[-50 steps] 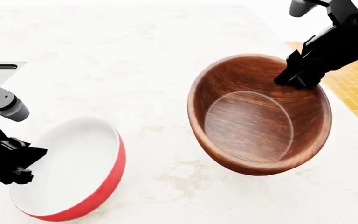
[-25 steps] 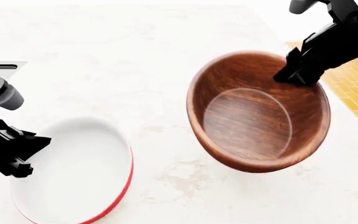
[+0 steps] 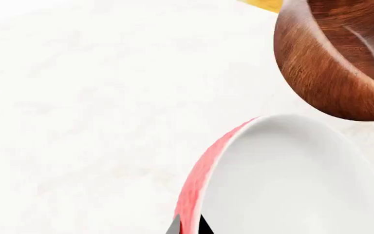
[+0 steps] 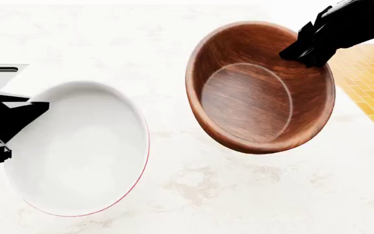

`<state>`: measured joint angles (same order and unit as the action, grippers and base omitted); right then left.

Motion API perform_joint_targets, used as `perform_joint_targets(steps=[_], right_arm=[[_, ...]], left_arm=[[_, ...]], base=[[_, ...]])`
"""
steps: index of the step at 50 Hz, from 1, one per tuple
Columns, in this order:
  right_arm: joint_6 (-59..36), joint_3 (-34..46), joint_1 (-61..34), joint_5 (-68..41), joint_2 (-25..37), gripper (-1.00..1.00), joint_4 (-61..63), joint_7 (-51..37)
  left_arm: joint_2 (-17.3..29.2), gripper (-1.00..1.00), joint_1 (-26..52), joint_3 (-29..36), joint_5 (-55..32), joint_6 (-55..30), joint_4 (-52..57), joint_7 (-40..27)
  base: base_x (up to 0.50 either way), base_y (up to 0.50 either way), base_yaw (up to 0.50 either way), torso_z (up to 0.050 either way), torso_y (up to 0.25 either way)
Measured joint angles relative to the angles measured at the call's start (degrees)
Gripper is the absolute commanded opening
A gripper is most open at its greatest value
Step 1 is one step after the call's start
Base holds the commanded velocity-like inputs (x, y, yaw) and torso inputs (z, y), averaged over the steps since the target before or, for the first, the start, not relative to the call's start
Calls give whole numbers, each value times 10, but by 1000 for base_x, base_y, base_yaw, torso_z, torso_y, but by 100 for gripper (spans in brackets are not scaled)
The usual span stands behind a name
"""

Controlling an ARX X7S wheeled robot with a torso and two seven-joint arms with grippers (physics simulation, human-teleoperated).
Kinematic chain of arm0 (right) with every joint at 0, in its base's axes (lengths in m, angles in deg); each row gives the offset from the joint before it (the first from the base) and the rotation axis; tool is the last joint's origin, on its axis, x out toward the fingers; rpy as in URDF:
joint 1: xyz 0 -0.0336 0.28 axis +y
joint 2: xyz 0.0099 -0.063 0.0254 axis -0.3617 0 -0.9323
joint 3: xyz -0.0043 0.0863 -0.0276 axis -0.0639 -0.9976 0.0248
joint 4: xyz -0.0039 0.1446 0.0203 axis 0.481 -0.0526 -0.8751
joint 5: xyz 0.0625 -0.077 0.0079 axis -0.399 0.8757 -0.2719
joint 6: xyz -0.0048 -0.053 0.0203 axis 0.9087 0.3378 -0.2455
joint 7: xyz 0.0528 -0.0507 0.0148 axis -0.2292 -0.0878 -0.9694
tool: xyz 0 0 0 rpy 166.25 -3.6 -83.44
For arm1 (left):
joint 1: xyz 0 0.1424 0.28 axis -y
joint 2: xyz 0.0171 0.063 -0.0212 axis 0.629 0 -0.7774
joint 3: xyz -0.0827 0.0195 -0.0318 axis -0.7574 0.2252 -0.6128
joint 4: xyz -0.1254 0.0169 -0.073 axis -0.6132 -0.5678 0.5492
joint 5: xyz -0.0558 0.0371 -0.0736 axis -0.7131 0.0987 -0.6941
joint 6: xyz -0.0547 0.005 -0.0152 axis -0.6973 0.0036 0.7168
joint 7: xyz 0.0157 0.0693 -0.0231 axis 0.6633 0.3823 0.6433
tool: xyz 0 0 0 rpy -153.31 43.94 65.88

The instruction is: Pick the bowl and bowl and place them in the sink. Then turn on the water.

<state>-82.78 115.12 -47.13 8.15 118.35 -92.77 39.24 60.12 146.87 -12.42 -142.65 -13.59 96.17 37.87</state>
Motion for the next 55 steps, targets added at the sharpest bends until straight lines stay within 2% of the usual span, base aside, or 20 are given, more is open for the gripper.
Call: perform_joint_targets(steps=[22,55], right_arm=[[53,-79,6,-21,22,-100,18,-67],[66,-102,15,-35,58,-100,78,-84]], left_arm=[[5,-100,29,-30,-18,22,15,-8],[48,-100,15,-51,0,52,17,5]], base=[[0,0,0,0,0],[-487,17,0,0,0]])
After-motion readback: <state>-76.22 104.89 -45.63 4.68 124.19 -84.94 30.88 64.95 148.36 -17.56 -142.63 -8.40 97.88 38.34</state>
